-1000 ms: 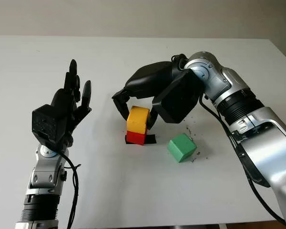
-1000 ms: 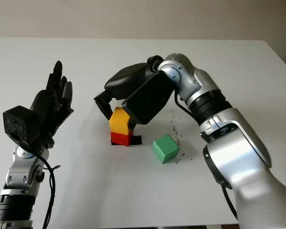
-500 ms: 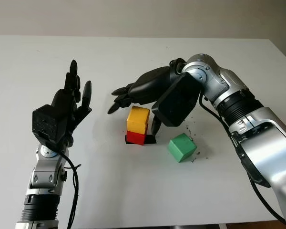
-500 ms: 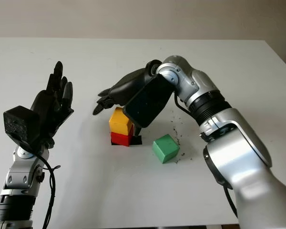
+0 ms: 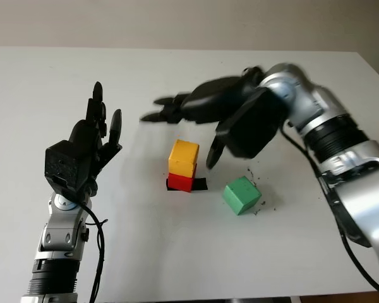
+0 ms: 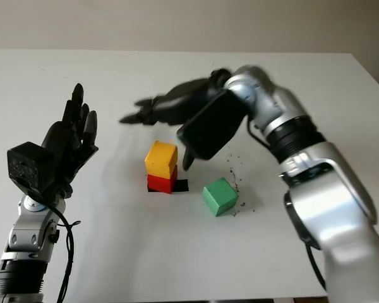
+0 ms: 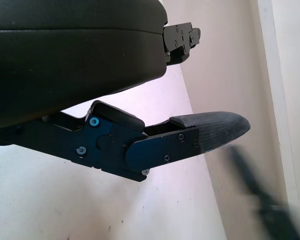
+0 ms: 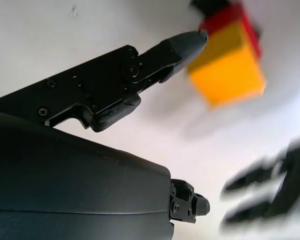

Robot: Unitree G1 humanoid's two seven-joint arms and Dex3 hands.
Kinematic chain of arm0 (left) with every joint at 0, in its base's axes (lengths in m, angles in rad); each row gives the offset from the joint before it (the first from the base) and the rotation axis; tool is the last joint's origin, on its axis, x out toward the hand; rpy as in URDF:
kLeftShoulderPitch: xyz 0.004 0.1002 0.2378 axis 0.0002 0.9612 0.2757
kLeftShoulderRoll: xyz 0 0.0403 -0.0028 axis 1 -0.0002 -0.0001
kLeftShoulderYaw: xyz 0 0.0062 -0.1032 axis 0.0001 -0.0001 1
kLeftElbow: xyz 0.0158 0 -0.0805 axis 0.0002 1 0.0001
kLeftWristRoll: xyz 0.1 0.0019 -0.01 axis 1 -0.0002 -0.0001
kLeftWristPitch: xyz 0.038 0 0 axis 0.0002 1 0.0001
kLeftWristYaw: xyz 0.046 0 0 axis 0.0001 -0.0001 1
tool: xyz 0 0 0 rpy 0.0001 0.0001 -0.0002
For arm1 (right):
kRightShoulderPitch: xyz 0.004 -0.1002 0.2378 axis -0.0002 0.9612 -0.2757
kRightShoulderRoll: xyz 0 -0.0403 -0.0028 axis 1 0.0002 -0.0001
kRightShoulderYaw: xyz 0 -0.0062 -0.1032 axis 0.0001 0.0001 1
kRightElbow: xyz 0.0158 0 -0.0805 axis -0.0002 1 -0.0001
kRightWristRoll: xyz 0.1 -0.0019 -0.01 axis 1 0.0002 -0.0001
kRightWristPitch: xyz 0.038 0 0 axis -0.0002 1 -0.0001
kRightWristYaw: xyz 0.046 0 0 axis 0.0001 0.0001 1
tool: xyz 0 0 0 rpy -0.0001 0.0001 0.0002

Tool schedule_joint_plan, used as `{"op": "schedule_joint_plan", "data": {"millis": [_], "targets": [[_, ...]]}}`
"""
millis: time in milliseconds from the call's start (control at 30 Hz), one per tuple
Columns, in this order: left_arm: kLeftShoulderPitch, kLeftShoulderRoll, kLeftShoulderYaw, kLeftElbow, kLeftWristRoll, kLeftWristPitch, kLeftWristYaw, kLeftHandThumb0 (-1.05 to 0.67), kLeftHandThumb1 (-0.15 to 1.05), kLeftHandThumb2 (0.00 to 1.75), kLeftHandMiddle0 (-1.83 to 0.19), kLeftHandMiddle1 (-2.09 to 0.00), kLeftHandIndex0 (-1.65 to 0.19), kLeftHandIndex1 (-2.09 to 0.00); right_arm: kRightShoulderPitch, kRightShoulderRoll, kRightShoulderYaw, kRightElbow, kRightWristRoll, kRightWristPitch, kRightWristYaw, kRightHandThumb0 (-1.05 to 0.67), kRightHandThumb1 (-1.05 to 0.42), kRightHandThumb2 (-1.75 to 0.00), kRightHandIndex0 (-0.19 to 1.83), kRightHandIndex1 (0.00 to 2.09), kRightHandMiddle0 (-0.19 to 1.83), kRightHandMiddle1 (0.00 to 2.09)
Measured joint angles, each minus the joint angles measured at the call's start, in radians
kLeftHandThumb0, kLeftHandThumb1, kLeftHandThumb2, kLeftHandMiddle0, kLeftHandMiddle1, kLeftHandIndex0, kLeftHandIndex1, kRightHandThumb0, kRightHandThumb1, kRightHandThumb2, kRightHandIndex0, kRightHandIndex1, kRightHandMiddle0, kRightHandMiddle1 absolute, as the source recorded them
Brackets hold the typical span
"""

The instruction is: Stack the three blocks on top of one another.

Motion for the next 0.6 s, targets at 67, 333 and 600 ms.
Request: {"op": "schedule_joint_plan", "data": {"millis": [67, 333, 600], "targets": [[0.003, -0.001, 0.000, -0.002, 0.000, 0.005, 0.003, -0.85, 1.05, 0.66, 0.16, -0.05, 0.17, -0.05, 0.038, -0.051, -0.059, -0.072, 0.022, 0.034, -0.033, -0.64, -0.87, -0.06, -0.02, 0.10, 0.07, 0.17], [0.011, -0.010, -0.002, -0.013, -0.005, 0.012, 0.010, -0.84, 1.05, 0.67, 0.16, -0.06, 0.17, -0.05, 0.302, -0.200, -0.269, -0.316, 0.093, 0.116, -0.175, -0.55, -0.85, -0.05, 0.32, 0.19, 0.24, 0.60], [0.010, -0.004, -0.001, -0.013, -0.009, 0.013, -0.001, -0.82, 1.05, 0.67, 0.16, -0.05, 0.17, -0.05, 0.588, -0.207, -0.372, -0.588, 0.062, 0.259, -0.311, -0.43, -0.83, -0.05, 0.19, 1.71, 0.27, 1.02]]}}
